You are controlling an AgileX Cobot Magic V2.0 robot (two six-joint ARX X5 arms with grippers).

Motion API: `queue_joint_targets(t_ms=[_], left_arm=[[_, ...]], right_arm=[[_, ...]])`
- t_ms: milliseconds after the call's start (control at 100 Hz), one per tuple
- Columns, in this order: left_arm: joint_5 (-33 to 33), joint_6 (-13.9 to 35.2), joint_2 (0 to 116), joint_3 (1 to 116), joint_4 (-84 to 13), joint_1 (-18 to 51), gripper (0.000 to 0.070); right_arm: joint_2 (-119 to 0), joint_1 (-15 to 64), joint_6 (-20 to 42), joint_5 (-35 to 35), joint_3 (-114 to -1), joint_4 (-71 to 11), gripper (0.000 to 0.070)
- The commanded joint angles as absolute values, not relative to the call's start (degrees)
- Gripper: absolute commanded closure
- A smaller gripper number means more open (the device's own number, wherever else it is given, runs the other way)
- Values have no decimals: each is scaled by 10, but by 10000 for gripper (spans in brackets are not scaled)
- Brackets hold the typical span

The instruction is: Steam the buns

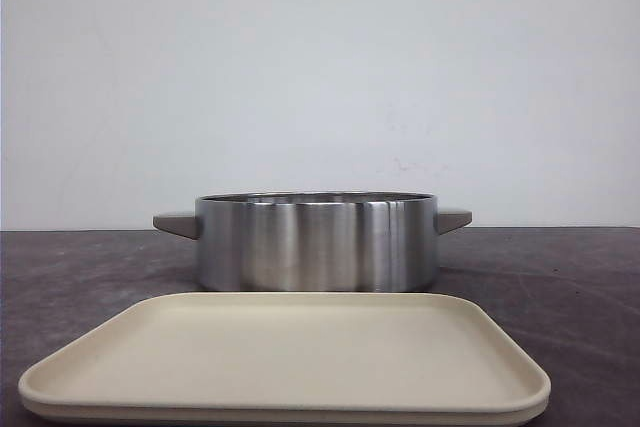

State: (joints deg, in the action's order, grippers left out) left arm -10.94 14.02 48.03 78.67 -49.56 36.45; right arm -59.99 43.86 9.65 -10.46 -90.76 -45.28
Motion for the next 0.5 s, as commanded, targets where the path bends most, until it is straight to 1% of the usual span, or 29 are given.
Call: queue_joint_targets(t_ms=[0, 130, 200, 280, 330, 490], left_arm=[[-117, 149, 462, 762, -488, 369, 689], [-121, 157, 409, 709, -478, 369, 689], [-130, 159, 390, 694, -477, 369, 689], [-141, 159, 378, 687, -480, 369, 689], [-146, 159, 375, 687, -481, 369, 689], [-150, 158, 369, 687, -483, 369, 683]], right_arm=[[-595, 460, 85, -124, -884, -403, 700], [-561, 495, 78, -156, -782, -273, 700], [-542, 514, 70, -167, -718, -196, 700], [-527, 533, 70, -183, -658, -126, 700], [-525, 541, 72, -182, -638, -111, 700], [-525, 545, 70, -181, -636, -111, 700]])
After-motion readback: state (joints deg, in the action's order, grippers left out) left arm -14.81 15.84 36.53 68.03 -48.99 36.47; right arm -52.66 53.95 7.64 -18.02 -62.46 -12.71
